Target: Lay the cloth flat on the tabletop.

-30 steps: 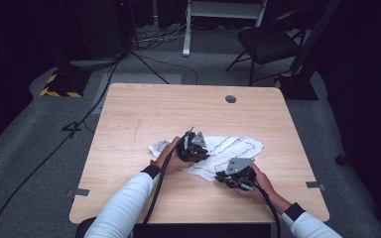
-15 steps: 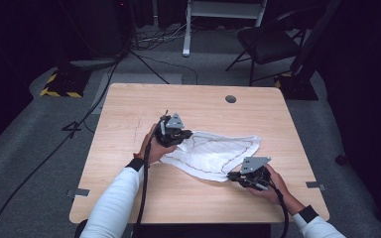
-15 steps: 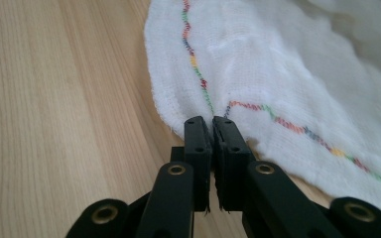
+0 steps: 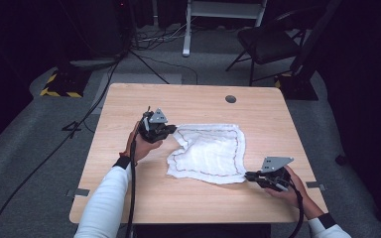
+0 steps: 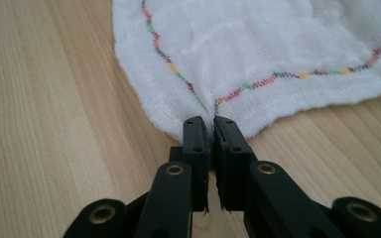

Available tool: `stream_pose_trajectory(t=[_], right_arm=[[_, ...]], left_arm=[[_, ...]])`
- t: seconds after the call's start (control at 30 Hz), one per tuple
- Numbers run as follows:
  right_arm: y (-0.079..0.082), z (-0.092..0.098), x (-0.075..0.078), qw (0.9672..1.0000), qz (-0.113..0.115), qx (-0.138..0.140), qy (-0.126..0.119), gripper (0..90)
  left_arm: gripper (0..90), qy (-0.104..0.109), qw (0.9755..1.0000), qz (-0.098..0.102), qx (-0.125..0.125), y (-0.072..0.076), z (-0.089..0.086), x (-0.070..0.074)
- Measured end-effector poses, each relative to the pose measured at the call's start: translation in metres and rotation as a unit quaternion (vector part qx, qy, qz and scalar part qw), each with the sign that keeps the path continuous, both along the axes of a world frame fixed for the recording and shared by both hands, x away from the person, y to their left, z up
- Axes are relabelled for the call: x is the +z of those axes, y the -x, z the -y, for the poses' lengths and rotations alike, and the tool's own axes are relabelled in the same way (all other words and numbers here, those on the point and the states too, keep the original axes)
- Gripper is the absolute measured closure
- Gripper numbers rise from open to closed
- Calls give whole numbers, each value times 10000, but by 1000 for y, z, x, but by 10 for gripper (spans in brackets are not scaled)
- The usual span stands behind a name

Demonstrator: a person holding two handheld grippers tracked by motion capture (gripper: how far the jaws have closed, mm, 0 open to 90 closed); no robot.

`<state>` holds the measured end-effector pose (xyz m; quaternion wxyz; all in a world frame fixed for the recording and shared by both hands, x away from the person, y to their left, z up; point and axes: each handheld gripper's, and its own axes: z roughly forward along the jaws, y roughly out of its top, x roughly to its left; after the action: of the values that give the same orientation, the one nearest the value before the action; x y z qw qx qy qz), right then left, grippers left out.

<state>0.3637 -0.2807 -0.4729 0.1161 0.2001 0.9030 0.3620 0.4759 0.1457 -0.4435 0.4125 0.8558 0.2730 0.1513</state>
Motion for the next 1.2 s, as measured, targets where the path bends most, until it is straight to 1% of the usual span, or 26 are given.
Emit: stream_pose_trajectory(t=[0.03,0.07,0.13,0.17,0.2,0.27,0.3,0.33,0.37,0.4,0.43,0.5,0.53,0.57,0.63,0.7,0.77,0.8,0.83,0.93,0.97,1.03,1.07,1.1,1.17,1.2], right_arm=[[0,0,0,10000,0,0,0,830],[-4,3,1,9999,19,-136,-34,763],[-8,4,4,9996,87,-263,-67,717],[-8,4,4,9996,87,-263,-67,717],[-12,7,8,9990,165,-389,-112,676],[-18,11,12,9981,215,-529,-229,651],[-21,12,14,9974,240,-623,-269,620],[-21,12,14,9974,240,-623,-269,620],[-25,12,16,9966,270,-724,-285,606],[-36,12,18,9952,323,-872,-288,580],[-42,10,19,9944,369,-958,-246,558],[-58,5,20,9927,410,-1118,-210,550],[-66,2,20,9919,420,-1183,-187,541],[-76,-2,19,9909,412,-1269,-171,525],[-94,-10,19,9887,391,-1424,-256,520],[-112,-20,17,9864,384,-1575,-254,510],[-128,-29,13,9840,367,-1737,-118,502],[-128,-29,13,9840,367,-1737,-118,502],[-142,-36,9,9809,316,-1916,-62,498],[-158,-42,2,9769,205,-2125,-24,483],[-162,-44,1,9763,170,-2159,-8,482],[-169,-47,-2,9742,204,-2246,100,483],[-169,-47,-2,9742,204,-2246,100,483],[-176,-48,-5,9716,128,-2355,172,485],[-183,-47,-8,9679,-5,-2508,153,489],[-185,-47,-10,9670,-13,-2541,163,490]], left_arm=[[861,0,10000,0,0,0,0,0],[861,-71,10000,-21,37,-1,-1,-3],[861,-87,9999,-33,47,-2,-1,-4],[861,-122,9999,-34,57,-3,-1,-5],[861,-200,9997,-47,93,-6,-3,-7],[861,-202,9997,-55,109,-7,-4,-8],[860,-188,9996,-113,180,-11,-7,-12],[860,-188,9996,-113,180,-11,-7,-12],[860,-190,9995,-133,208,-13,-8,-14],[860,-202,9993,-147,270,-16,-8,-16],[859,-224,9992,-133,296,-18,-8,-16],[859,-158,9992,-160,340,-21,-7,-17],[859,-165,9991,-141,351,-23,-6,-17],[859,-164,9990,-151,383,-24,-5,-18],[859,-202,9990,-102,392,-27,-4,-19],[859,-197,9988,-162,427,-29,-2,-21],[859,-209,9986,-142,465,-32,-2,-22],[858,-209,9986,-142,465,-32,-2,-22],[858,-203,9983,-156,524,-34,-1,-23],[858,-255,9978,-177,584,-38,0,-26],[858,-237,9976,-168,636,-40,0,-28],[858,-221,9971,-207,697,-43,0,-30],[858,-221,9971,-207,697,-43,0,-30],[858,-239,9967,-232,735,-45,2,-32],[858,-227,9964,-272,770,-48,3,-34],[859,-256,9962,-277,782,-49,4,-35]])
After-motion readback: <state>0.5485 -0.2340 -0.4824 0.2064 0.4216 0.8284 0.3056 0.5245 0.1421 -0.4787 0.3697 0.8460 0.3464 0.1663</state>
